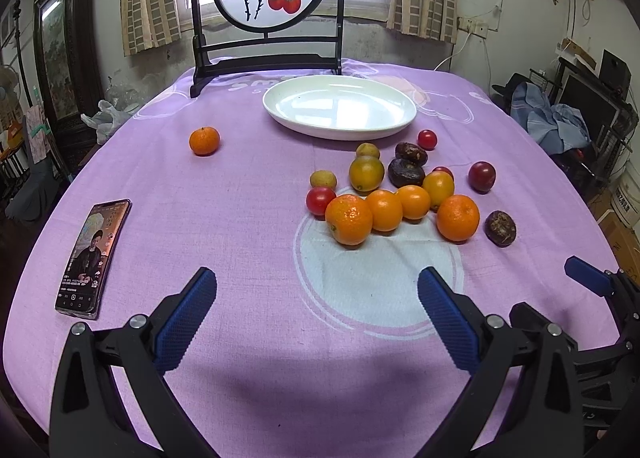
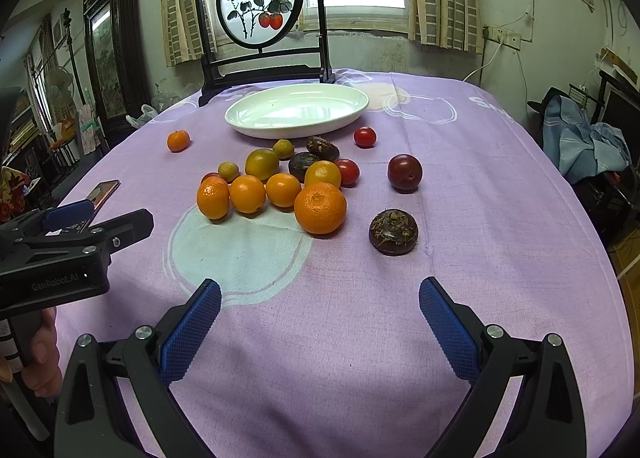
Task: Organize fruits
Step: 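Grasp the lone mandarin with the left tool while the right tool grasps the brown fruit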
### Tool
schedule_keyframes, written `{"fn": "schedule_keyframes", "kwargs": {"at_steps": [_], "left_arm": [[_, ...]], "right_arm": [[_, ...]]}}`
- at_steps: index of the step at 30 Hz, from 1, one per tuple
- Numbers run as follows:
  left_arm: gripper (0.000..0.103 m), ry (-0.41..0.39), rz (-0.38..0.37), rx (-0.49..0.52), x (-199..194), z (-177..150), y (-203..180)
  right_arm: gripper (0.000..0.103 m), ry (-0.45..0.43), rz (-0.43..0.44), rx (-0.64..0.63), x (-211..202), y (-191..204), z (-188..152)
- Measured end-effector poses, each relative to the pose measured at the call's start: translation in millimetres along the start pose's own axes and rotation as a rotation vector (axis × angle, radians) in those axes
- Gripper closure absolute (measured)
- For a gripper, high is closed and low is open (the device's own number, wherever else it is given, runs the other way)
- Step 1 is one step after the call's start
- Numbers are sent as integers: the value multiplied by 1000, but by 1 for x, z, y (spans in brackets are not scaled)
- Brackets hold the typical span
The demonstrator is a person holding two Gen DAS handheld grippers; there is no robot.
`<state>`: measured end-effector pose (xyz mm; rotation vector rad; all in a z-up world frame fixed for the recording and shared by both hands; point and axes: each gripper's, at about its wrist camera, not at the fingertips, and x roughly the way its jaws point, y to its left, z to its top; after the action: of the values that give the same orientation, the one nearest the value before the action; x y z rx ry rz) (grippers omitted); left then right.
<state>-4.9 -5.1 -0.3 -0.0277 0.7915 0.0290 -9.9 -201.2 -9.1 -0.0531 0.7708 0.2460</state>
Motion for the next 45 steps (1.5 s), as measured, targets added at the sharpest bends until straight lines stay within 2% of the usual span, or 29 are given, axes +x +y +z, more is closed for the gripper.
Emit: {"fn": "schedule_keyframes", "kwargs": {"at_steps": [10,16,18,21,24,27,31,33,37,40,43,44,45], "left_arm": [[4,36,-12,20,8,-4,11],[5,145,-19,26,40,-8,39],[9,162,-25,22,48,-4,48],[14,182,-37,17,59,12,60],[14,171,-34,9,65,39,75],[14,125,17,10,74,73,87],[14,140,58,-3,103,101,97],[19,153,72,-25,123,112,102],[23,184,114,-74,166,133,121],[29,220,114,-120,191,144,136],[39,248,122,-124,210,149,146],[47,268,120,-133,219,150,150],[50,274,121,-140,222,150,151]], "right_arm": [[3,16,1,4,2,-3,-8],[3,40,30,18,9,-9,-9],[3,44,44,17,12,-11,-7],[3,53,64,13,18,-13,-3],[3,63,79,18,23,-17,1],[3,68,85,31,29,-22,7],[3,78,91,41,38,-23,14],[3,81,92,30,41,-22,17],[3,92,88,19,45,-24,23],[3,94,86,32,47,-30,27],[3,93,83,34,48,-35,29],[3,93,81,32,48,-35,29],[3,97,77,28,50,-36,29]]}}
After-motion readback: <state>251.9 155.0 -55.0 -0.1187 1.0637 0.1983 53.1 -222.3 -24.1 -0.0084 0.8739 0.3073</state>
